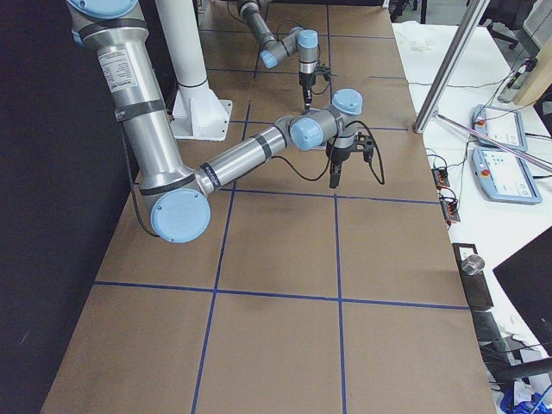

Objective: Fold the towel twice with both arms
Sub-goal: 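Lift the strip end with the left gripper and fold it over the other half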

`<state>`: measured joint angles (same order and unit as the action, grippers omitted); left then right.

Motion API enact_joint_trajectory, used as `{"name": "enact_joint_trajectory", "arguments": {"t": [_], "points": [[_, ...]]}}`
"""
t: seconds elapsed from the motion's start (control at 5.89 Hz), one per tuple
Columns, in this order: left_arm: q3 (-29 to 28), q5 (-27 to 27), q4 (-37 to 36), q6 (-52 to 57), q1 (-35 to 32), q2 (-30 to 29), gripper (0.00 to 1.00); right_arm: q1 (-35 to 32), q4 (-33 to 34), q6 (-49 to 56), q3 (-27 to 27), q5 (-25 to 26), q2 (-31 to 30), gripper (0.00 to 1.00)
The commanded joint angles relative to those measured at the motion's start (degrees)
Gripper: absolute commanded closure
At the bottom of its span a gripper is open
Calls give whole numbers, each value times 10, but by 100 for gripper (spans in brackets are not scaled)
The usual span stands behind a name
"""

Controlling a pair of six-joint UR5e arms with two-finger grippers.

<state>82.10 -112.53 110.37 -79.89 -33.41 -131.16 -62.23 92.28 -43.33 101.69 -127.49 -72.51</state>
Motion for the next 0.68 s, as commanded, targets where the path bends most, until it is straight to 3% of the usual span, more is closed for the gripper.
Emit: {"name": "enact_joint_trajectory", "arguments": {"t": [0.0,0.34,0.51], "points": [[1,2,-70,6,-3,-49,99,0,0,0,-1,0,1,0],[-3,21,-128,40,0,-92,99,-3,1,1,-1,0,-1,0],[-34,46,-169,71,4,-144,100,-12,1,1,0,-11,-1,0]]}}
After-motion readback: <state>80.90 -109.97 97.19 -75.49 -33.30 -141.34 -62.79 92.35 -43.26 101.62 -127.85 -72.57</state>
